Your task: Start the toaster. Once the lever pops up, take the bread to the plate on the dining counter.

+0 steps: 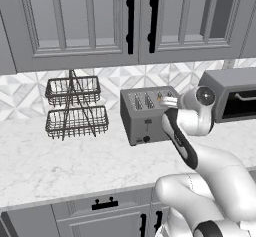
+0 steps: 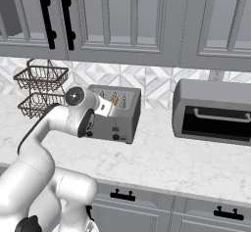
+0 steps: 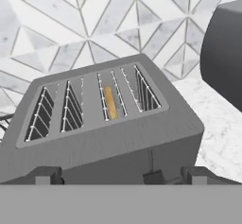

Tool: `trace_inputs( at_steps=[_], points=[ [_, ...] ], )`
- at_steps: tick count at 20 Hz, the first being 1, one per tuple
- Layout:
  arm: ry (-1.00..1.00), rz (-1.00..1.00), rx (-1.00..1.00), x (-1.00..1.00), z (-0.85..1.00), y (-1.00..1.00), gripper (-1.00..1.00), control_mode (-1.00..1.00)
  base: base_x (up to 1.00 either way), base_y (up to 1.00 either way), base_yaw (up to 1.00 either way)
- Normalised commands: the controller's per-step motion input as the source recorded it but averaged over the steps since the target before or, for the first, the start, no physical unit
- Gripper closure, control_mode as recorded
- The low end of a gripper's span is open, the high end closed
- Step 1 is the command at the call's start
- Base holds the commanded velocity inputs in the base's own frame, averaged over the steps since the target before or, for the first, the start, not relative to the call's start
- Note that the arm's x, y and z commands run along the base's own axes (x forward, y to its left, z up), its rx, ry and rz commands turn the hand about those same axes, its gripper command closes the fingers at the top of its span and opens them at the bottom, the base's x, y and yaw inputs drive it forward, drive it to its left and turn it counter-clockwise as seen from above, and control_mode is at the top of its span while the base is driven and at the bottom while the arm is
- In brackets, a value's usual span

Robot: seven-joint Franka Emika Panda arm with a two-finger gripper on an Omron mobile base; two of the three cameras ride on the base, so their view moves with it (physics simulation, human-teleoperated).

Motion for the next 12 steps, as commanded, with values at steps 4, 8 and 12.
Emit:
trace_inputs(
  at_steps=[4, 8, 12],
  points=[
    [-0.12, 0.02, -0.09, 0.26, 0.0, 0.06, -1.0, -1.0, 0.0, 0.0, 0.0],
    [-0.13, 0.06, -0.05, 0.06, 0.0, 0.0, -1.0, -1.0, 0.0, 0.0, 0.0],
    [-0.07, 0.01, 0.0, 0.0, 0.0, 0.0, -1.0, -1.0, 0.0, 0.0, 0.0]
  ],
)
